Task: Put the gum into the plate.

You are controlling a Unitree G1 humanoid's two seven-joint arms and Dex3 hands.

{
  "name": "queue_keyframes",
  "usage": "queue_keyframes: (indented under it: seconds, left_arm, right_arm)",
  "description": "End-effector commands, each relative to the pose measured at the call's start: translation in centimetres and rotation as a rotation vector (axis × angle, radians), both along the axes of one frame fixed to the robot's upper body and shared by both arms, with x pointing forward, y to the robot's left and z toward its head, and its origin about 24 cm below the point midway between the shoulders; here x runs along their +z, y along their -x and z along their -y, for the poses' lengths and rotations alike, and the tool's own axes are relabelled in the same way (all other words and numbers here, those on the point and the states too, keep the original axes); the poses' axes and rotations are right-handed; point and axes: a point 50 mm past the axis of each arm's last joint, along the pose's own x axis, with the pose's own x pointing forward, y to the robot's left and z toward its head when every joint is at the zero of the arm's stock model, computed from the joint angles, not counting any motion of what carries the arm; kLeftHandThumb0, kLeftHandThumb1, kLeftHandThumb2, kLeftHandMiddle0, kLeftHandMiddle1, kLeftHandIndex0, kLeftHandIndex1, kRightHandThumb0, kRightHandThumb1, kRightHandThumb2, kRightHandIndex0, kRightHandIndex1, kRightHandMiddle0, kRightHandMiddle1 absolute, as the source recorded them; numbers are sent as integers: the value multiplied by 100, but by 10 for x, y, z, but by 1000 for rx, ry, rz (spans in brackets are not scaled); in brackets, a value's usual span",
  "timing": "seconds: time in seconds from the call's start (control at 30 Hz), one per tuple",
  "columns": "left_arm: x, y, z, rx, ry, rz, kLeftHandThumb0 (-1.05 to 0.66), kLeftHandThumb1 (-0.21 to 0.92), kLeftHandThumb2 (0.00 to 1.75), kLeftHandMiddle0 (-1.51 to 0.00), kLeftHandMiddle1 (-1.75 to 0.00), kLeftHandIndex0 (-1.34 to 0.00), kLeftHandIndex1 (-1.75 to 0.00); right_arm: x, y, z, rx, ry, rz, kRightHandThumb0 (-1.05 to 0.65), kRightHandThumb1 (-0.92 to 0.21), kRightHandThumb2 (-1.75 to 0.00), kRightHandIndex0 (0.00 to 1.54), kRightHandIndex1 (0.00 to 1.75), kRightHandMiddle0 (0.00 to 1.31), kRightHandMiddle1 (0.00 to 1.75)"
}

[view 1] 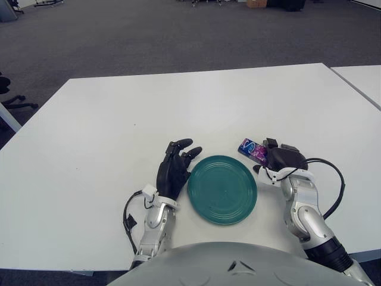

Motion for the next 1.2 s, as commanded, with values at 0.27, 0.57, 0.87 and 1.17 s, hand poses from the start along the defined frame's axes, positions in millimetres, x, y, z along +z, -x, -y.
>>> queue_keyframes:
  seconds: [0.27,0.57,0.87,1.17]
  left_arm:
    - [-3,12,28,58,187,-98,-93,92,87,-47,-88,-15,-120]
    - [-3,13,28,75,204,-115,-94,92,89,-48,-89,-16,-122]
    - [-2,13,26,77,217,-115,-93,92,89,-48,-91,-16,-122]
    - [-3,14,24,79,218,-118,-92,92,87,-48,-92,-15,-123]
  right_arm:
    - [-14,5,15,-49,31,-24,-72,-92,-34,19,65,0,111]
    - [-19,6,16,-56,4,11,-42,-68,-78,37,59,39,164]
    - [-27,6,15,-38,16,16,-41,-57,-96,45,72,45,171]
    - [-31,4,15,35,32,15,-43,-52,-105,50,83,46,174]
